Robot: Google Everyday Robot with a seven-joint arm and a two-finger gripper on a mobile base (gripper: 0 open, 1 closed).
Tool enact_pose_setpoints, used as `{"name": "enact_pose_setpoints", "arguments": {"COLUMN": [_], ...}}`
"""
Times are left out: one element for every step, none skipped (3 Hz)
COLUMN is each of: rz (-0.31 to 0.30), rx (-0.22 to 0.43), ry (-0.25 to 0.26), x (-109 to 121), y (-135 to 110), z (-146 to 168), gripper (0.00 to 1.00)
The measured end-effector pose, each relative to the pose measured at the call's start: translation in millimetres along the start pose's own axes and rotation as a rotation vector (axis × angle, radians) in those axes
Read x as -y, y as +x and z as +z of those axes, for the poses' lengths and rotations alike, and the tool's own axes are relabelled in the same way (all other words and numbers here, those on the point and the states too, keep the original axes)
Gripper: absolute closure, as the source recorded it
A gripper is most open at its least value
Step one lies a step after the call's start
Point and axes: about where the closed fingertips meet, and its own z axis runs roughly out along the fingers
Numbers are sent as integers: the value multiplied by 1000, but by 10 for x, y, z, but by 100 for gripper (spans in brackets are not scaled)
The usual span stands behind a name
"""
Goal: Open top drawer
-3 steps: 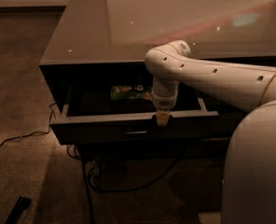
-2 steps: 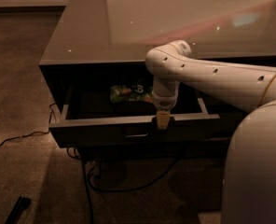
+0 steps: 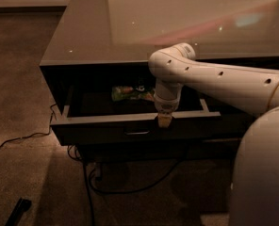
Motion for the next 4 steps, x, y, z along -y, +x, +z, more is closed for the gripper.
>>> {"name": "enact_pose_setpoints", "arguments": {"rz": [2,14,14,8], "rx": [7,1,1,39], "ry": [-25,-53,-53,-51], "x": [-303,-643,-643,-610], "y": [72,219,219,199], "z": [17,3,3,37], "gripper": [6,0,0,0]}}
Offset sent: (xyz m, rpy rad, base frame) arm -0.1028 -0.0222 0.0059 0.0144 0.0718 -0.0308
